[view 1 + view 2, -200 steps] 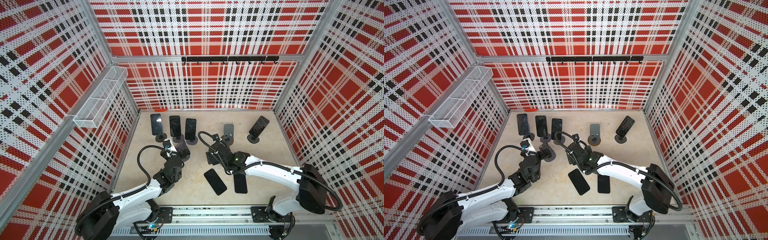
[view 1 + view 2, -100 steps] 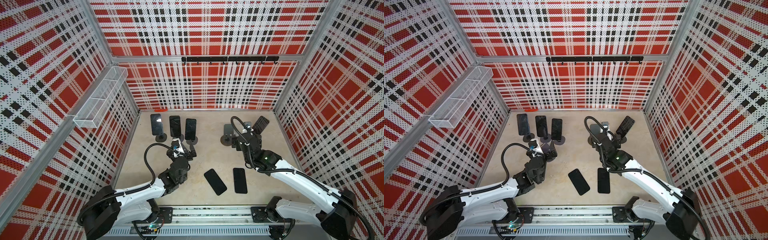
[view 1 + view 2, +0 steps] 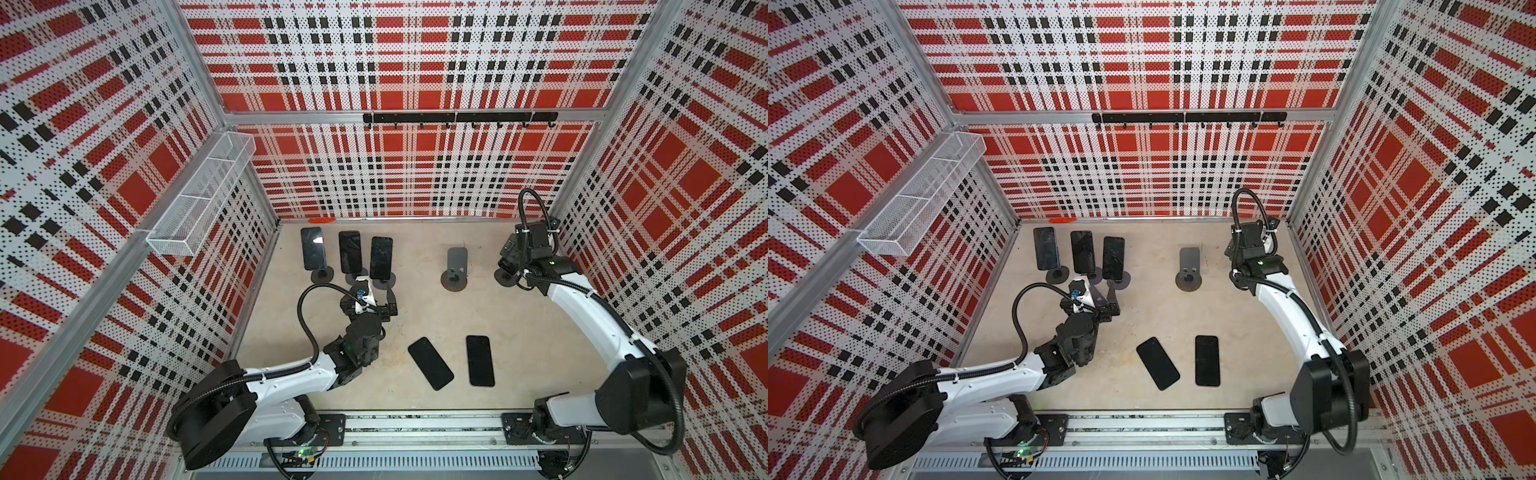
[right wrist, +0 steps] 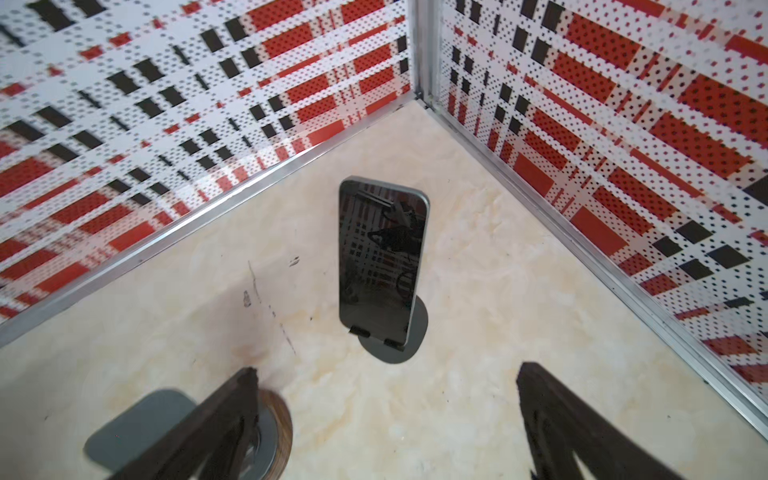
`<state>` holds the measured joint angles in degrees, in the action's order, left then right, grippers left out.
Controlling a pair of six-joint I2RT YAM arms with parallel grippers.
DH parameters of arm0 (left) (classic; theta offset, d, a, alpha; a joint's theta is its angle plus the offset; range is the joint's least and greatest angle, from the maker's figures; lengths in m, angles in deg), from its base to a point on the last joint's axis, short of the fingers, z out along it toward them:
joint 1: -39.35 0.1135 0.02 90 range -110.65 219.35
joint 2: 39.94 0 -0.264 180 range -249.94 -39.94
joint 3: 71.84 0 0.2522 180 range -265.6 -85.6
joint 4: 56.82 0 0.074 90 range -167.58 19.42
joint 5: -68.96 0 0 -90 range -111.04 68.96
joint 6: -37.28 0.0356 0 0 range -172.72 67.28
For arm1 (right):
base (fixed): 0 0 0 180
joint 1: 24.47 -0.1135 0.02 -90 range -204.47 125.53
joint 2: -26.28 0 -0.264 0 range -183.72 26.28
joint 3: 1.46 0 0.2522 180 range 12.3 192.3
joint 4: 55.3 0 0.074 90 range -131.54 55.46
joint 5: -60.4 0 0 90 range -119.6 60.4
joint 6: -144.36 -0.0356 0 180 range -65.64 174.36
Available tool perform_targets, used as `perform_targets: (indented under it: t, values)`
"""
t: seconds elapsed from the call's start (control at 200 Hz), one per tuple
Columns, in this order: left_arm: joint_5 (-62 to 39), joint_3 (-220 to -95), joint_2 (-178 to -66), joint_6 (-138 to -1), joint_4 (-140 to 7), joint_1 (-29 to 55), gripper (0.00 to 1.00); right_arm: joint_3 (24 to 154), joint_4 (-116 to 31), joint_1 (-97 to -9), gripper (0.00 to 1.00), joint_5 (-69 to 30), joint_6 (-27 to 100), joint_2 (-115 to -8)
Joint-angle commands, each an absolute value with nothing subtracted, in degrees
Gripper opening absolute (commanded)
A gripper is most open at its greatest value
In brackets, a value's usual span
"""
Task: Remove the phone from the phone stand
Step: 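Move the right gripper to the phone on the stand in the far corner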
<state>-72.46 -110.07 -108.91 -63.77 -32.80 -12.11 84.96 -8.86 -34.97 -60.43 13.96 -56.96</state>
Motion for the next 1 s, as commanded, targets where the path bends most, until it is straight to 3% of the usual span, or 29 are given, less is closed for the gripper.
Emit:
perform_targets:
  t: [0.0,0.471,0.706,0.992]
  values:
    - [-71.1,-109.3,-107.8,-63.0,-30.3,-12.1,0.98,89.7,-0.3,-33.1,1.00,-60.5,7.8,-61.2]
    - [-71.5,-106.4,-103.1,-63.9,-29.8,-11.0,0.98,106.5,1.8,-29.7,1.00,-59.5,6.5,-76.3]
    - [-69.8,-105.7,-102.5,-65.1,-29.8,-10.1,0.98,118.4,11.2,-29.6,1.00,-66.4,6.0,-86.0]
    - [-69.3,-105.7,-102.4,-65.6,-29.9,-10.0,0.98,119.9,12.5,-29.6,1.00,-68.7,6.1,-87.4]
